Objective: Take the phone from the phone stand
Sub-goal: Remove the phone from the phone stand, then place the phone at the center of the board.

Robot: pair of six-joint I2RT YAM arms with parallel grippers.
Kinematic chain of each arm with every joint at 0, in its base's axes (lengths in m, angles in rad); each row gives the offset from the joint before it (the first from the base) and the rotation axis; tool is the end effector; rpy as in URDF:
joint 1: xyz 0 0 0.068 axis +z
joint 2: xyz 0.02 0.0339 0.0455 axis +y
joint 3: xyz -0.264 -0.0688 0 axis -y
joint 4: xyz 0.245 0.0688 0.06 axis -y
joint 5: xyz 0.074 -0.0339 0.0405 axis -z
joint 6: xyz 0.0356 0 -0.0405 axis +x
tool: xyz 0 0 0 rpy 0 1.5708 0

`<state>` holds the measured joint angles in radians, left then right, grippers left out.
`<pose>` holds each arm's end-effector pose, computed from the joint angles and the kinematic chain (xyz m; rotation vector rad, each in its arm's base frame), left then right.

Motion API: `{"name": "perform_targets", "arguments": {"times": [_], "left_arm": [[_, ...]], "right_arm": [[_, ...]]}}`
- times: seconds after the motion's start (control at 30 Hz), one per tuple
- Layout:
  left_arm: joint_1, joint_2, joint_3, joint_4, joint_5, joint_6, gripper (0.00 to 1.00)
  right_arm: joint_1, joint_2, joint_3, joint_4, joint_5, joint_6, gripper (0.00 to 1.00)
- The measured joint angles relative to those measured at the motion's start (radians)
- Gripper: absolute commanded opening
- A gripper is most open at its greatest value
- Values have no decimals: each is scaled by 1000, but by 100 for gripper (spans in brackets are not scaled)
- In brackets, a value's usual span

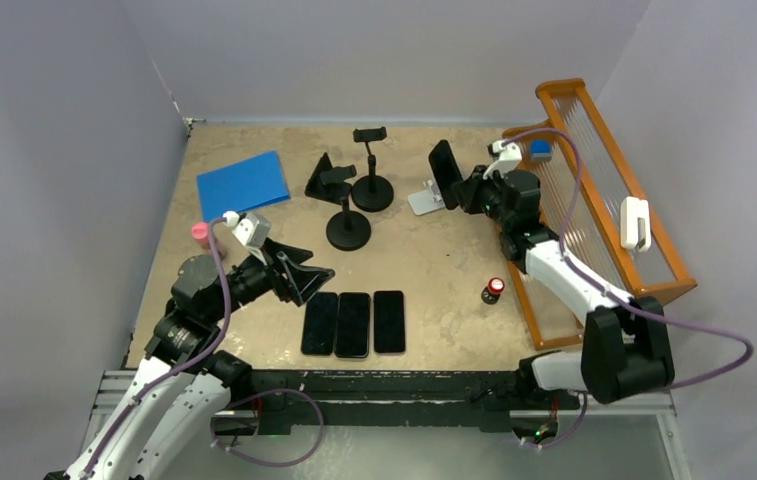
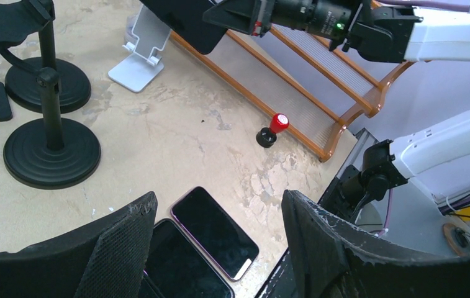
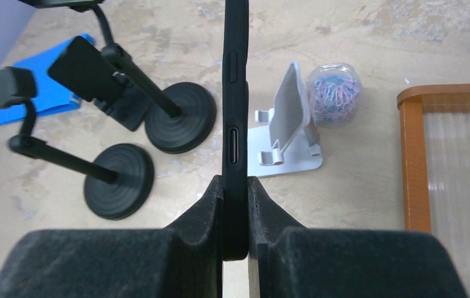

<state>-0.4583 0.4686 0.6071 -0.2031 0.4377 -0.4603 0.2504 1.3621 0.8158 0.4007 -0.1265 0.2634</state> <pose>0.1053 -0.0688 0.3191 0.3530 1.7018 -1.0463 0.3031 0.0822 0.2799 -0.0838 1.7377 0.4878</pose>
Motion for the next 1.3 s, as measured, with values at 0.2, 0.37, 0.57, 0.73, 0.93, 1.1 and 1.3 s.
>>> {"name": "perform_targets", "arguments": {"times": [0.2, 0.37, 0.57, 0.73, 0.93, 1.1, 1.3], "left_arm": [[0, -10, 0, 0, -7, 0, 70], [0, -21, -12, 19, -7, -3, 70], [0, -21, -79, 136, 37, -86, 71], [0, 36, -168, 313, 123, -214, 71], [0, 109, -182, 434, 166, -297, 71], [0, 166, -234, 622, 216, -397, 71], [-16, 303, -240, 800, 258, -488, 71]], "right_arm": [[6, -189, -122, 3, -50, 99, 0], [50, -389, -215, 4, -119, 166, 0], [152, -641, -327, 61, -217, 287, 0], [220, -790, -433, 129, -260, 427, 0], [225, -959, -579, 150, -259, 587, 0], [227, -1046, -656, 192, -261, 695, 0], [234, -1012, -676, 330, -268, 780, 0]]}}
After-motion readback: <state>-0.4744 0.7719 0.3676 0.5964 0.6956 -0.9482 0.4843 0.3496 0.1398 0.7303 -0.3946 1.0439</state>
